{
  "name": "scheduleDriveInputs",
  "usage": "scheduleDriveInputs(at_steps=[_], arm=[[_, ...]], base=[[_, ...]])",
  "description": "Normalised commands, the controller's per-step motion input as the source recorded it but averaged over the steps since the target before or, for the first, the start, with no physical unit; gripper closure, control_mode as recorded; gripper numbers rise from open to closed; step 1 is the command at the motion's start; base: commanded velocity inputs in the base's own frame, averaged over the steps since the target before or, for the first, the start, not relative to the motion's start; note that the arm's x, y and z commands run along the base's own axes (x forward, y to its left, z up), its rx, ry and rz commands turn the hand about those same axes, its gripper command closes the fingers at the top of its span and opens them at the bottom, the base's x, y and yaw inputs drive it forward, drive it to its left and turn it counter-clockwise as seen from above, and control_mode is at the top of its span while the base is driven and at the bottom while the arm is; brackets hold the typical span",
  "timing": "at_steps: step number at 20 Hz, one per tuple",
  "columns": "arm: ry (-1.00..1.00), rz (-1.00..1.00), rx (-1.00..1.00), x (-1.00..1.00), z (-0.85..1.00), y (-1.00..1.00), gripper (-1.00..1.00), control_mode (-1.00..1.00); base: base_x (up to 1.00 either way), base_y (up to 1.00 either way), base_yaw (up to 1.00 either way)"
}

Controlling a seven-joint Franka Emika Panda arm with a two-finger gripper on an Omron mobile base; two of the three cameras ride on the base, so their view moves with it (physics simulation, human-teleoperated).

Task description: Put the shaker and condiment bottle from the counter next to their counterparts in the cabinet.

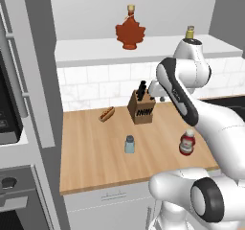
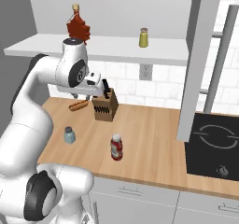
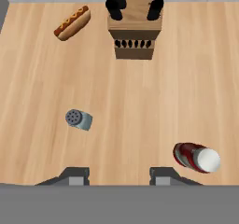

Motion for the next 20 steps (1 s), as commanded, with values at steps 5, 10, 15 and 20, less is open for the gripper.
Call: scheduleDriveInputs(at_steps=[5,10,15,20], arm=[[-0.11,-0.01,0.0,-0.45,0.0,-0.01,-1.0,-1.0],[-0.3,-0.05,0.0,-0.85,-0.18,-0.44,-1.0,-1.0],[-0.28,0.05,-0.01,-0.35,-0.18,-0.43,-1.0,-1.0],[-0.09,0.07,0.0,-0.22,-0.49,-0.57,-1.0,-1.0]], base=[[0.0,0.0,0.0],[0.0,0.0,0.0],[0.0,0.0,0.0],[0.0,0.0,0.0]])
